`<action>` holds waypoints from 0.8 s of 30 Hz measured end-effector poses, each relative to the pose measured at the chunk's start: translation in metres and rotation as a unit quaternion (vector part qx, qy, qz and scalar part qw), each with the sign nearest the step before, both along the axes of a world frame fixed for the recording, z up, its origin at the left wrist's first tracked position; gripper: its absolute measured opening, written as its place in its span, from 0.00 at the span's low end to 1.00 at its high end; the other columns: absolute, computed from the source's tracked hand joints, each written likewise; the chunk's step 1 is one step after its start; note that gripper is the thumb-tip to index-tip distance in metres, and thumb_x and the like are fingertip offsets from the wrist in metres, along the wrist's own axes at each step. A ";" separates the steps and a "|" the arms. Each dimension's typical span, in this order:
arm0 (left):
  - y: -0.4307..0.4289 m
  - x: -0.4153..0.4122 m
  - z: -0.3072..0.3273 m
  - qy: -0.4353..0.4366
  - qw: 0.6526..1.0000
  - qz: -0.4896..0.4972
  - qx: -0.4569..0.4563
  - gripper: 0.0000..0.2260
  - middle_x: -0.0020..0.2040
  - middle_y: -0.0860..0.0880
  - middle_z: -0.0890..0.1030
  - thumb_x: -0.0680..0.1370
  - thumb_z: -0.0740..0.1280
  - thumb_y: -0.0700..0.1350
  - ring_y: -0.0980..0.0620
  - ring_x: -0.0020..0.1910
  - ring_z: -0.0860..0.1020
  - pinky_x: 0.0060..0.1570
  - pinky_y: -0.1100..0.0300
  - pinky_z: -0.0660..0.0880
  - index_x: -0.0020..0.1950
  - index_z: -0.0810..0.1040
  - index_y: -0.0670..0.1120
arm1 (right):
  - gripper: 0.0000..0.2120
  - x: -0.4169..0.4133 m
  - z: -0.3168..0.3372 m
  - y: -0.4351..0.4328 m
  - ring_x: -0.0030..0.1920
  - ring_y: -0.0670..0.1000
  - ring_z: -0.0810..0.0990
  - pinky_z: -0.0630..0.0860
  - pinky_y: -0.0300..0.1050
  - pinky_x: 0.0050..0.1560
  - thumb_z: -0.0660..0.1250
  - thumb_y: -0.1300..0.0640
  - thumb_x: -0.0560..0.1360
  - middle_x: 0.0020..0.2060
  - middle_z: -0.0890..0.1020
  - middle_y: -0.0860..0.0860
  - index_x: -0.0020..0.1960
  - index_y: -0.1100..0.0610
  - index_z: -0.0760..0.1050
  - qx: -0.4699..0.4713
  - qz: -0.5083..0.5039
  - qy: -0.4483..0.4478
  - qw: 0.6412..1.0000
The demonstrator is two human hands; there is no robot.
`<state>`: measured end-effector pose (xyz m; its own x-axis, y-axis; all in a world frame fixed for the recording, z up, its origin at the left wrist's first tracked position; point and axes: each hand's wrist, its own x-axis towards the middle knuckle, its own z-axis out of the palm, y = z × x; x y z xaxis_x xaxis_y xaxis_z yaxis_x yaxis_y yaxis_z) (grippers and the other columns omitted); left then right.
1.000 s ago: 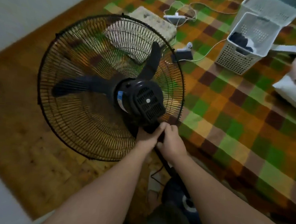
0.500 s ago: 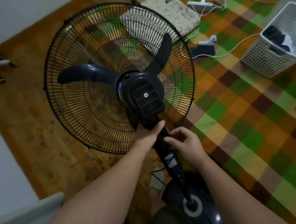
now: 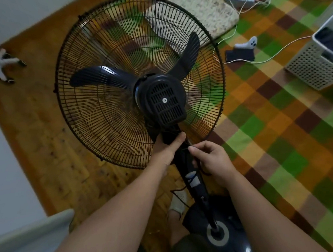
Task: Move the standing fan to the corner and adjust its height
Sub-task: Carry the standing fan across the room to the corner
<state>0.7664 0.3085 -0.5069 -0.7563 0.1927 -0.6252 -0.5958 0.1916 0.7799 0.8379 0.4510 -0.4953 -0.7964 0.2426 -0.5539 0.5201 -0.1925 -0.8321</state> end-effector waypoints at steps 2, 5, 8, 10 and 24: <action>-0.003 -0.001 0.000 0.006 1.000 -0.006 -0.001 0.45 0.61 0.55 0.80 0.57 0.75 0.72 0.53 0.63 0.76 0.51 0.65 0.70 0.68 0.73 0.53 | 0.09 -0.006 -0.001 0.003 0.31 0.49 0.81 0.77 0.39 0.32 0.75 0.54 0.73 0.32 0.83 0.52 0.46 0.60 0.81 0.004 -0.014 -0.006 1.000; -0.002 -0.001 -0.003 0.015 0.999 -0.019 -0.028 0.49 0.64 0.53 0.79 0.54 0.75 0.73 0.52 0.64 0.76 0.60 0.60 0.72 0.71 0.71 0.52 | 0.07 -0.014 -0.004 0.002 0.33 0.48 0.82 0.78 0.38 0.34 0.74 0.55 0.74 0.34 0.84 0.50 0.46 0.59 0.82 0.031 -0.027 -0.003 0.999; 0.002 -0.002 -0.007 0.011 0.998 0.005 -0.058 0.48 0.66 0.54 0.77 0.54 0.76 0.70 0.51 0.67 0.74 0.69 0.49 0.70 0.71 0.69 0.56 | 0.06 -0.020 -0.005 -0.005 0.31 0.45 0.81 0.77 0.36 0.32 0.72 0.58 0.75 0.34 0.83 0.49 0.47 0.61 0.82 0.049 0.016 0.014 0.999; 0.001 -0.003 -0.012 -0.005 0.998 0.033 -0.060 0.45 0.63 0.56 0.78 0.53 0.78 0.69 0.51 0.65 0.75 0.68 0.49 0.72 0.68 0.71 0.61 | 0.06 -0.023 -0.006 -0.008 0.32 0.47 0.81 0.78 0.39 0.34 0.72 0.59 0.75 0.35 0.83 0.51 0.48 0.61 0.81 0.037 0.052 0.017 0.998; 0.004 -0.011 -0.041 0.035 0.992 0.118 -0.039 0.31 0.53 0.62 0.78 0.69 0.78 0.52 0.56 0.56 0.77 0.65 0.53 0.73 0.69 0.71 0.57 | 0.26 -0.012 -0.047 -0.006 0.40 0.39 0.82 0.73 0.36 0.40 0.69 0.28 0.64 0.40 0.85 0.43 0.46 0.49 0.81 0.067 0.024 -0.024 0.997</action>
<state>0.7555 0.3126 -0.5482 -0.8163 -0.0412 -0.5762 -0.5767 0.1153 0.8087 0.8261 0.4454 -0.5423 -0.7823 0.2782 -0.5573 0.5662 -0.0554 -0.8224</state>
